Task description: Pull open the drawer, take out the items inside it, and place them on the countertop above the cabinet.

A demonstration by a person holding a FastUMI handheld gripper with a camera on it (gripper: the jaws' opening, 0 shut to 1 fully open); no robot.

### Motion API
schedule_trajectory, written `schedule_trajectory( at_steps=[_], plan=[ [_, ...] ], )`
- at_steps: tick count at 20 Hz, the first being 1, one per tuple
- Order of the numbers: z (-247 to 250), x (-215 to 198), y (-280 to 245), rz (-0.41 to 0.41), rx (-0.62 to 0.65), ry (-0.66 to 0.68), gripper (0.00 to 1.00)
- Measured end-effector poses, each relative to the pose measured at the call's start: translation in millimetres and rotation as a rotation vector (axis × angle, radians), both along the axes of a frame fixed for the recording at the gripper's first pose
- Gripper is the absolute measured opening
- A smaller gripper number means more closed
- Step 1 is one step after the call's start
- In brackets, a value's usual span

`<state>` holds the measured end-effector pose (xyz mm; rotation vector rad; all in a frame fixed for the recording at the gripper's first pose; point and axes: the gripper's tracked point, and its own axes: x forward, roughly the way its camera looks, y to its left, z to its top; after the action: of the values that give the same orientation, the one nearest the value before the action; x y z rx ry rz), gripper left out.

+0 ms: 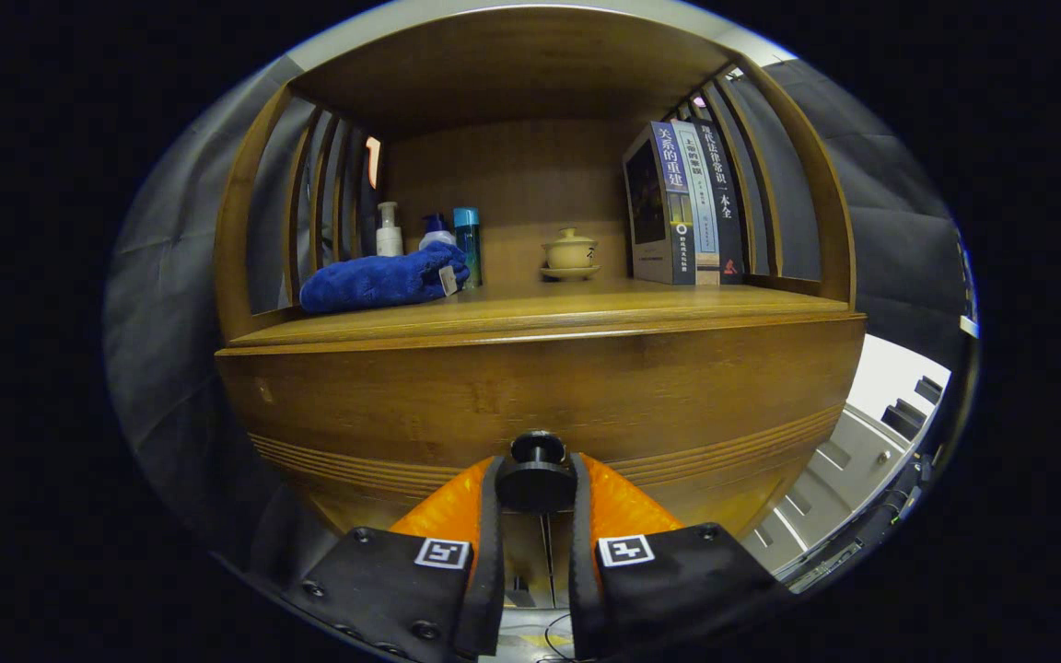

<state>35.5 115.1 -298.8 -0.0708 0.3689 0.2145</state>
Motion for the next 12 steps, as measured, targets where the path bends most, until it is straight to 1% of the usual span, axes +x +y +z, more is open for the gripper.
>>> schedule_trajectory(
  at_steps=[3, 6, 12],
  plan=[
    [2.3, -13.9, -3.5, 0.015, -0.038, -0.007, 0.37],
    [4.4, -31.0, -6.1, 0.007, -0.008, 0.002, 0.38],
    [10.0, -64.0, -14.1, 0.02, -0.009, 0.012, 0.37]
  ],
)
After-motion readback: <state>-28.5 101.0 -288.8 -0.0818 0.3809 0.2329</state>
